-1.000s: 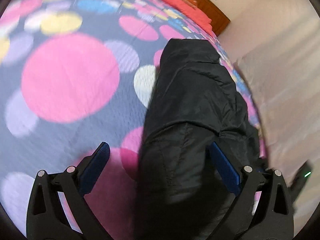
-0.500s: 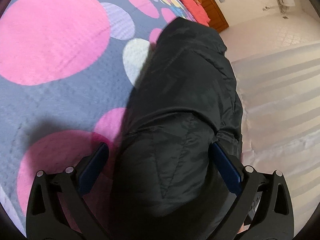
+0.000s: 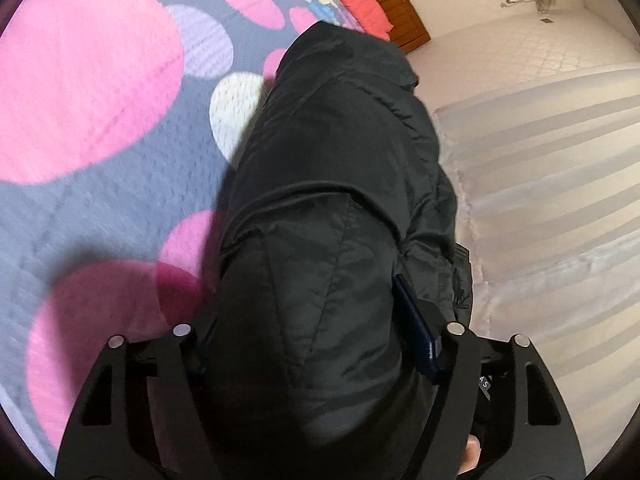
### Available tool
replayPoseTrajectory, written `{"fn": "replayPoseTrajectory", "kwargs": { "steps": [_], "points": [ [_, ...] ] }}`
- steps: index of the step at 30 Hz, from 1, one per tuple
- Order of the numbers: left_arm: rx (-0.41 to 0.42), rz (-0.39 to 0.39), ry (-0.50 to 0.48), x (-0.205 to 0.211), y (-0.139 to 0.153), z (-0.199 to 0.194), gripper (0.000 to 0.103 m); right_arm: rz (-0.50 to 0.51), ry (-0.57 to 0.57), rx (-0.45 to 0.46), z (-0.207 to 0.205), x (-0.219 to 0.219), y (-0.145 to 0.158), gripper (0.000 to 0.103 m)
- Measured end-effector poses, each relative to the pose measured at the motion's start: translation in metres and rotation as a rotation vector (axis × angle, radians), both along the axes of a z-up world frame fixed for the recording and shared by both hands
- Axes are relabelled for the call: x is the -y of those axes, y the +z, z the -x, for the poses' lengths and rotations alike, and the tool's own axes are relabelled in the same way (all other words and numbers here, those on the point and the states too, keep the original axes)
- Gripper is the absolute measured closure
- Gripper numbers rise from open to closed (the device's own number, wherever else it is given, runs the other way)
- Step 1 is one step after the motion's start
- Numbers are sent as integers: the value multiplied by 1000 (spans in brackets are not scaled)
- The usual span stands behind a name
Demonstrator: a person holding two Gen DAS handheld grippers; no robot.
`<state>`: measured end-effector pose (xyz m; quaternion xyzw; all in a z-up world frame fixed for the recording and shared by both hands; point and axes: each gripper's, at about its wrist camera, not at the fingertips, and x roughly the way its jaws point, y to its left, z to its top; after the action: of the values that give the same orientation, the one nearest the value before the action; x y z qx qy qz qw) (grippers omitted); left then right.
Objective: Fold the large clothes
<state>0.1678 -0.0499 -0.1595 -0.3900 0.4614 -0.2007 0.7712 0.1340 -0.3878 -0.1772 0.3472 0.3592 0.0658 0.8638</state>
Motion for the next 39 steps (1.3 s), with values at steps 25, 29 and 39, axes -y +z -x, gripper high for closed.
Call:
{"fn": "replayPoseTrajectory", "kwargs": {
  "steps": [25, 29, 39],
  "points": [
    [59, -34, 155, -121, 6, -50, 31, -50, 160, 12, -133, -113, -11, 69],
    [55, -32, 174, -133, 2, -42, 23, -46, 162, 7, -119, -108, -9, 58],
    [82, -52, 188, -155, 6, 12, 10, -124, 185, 15, -73, -95, -8, 33]
  ]
}}
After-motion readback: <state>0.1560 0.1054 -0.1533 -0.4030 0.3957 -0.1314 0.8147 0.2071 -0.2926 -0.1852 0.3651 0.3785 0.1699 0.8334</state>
